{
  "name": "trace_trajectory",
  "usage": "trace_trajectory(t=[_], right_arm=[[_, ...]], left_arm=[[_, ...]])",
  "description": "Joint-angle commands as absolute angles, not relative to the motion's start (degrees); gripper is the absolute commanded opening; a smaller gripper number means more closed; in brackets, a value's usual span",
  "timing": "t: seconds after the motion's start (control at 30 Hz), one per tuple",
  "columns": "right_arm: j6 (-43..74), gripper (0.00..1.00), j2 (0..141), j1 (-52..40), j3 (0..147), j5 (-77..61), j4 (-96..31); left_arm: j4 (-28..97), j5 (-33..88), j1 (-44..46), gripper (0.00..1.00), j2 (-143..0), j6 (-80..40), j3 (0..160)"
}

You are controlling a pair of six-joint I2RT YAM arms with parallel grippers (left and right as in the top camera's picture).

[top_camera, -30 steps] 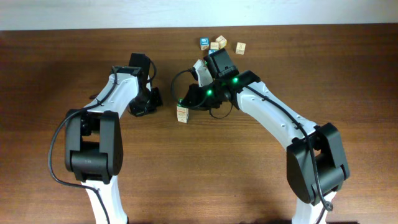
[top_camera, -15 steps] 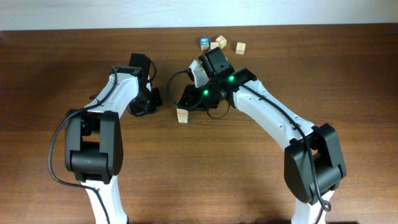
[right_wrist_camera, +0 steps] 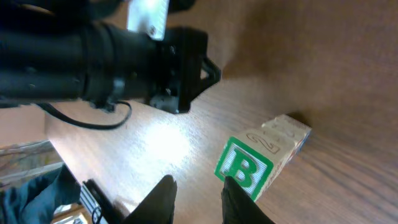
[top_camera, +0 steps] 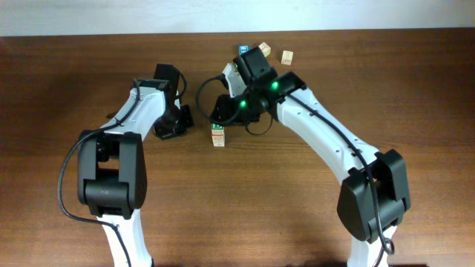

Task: Rotate 4 blocks

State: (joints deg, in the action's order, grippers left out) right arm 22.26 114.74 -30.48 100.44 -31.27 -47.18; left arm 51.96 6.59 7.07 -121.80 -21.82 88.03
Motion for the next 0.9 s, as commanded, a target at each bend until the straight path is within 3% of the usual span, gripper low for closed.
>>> trace_trajectory(t=[0.0, 0.13, 0.27, 0.3, 0.37, 0.4, 0.53, 0.73, 0.87], right_arm=[[17.0, 0.34, 110.6, -28.7, 111.7, -25.5, -54.9], [13.7, 0.50, 104.5, -25.3, 126.1, -13.8, -70.0], [13.7, 0.62, 97.8, -24.3, 129.7, -2.9, -79.0], [13.8, 0.77, 95.4, -24.3, 129.7, -0.2, -81.5], [14.8, 0.91, 91.7, -24.3, 129.7, 4.0, -85.8], [16.2, 0.94, 90.3, -24.3, 129.7, 6.0, -87.6], [20.5, 0.98, 83.4, -24.3, 129.7, 11.2, -97.4], [20.4, 0.98, 76.4, -24.3, 128.1, 5.6, -97.3], [15.0, 0.98, 76.1, -24.3, 128.1, 9.2, -97.3]], left_arm=[[56.5, 3.9, 5.1, 0.00, -118.2, -19.6, 94.7], [60.3, 2.5, 4.3, 0.00, -108.4, -14.1, 101.3], [63.1, 2.5, 5.1, 0.03, -98.8, -7.8, 101.3], [64.6, 2.5, 5.4, 0.08, -96.2, -6.7, 101.3], [67.4, 2.4, 5.6, 0.28, -93.0, -6.8, 101.3], [69.4, 2.3, 5.6, 0.99, -92.1, -6.7, 101.3], [71.3, 2.3, 5.6, 0.99, -91.4, -6.7, 101.3], [71.3, 2.3, 5.6, 0.99, -91.4, -6.7, 101.3], [71.3, 2.3, 5.6, 0.99, -91.4, -6.7, 101.3]])
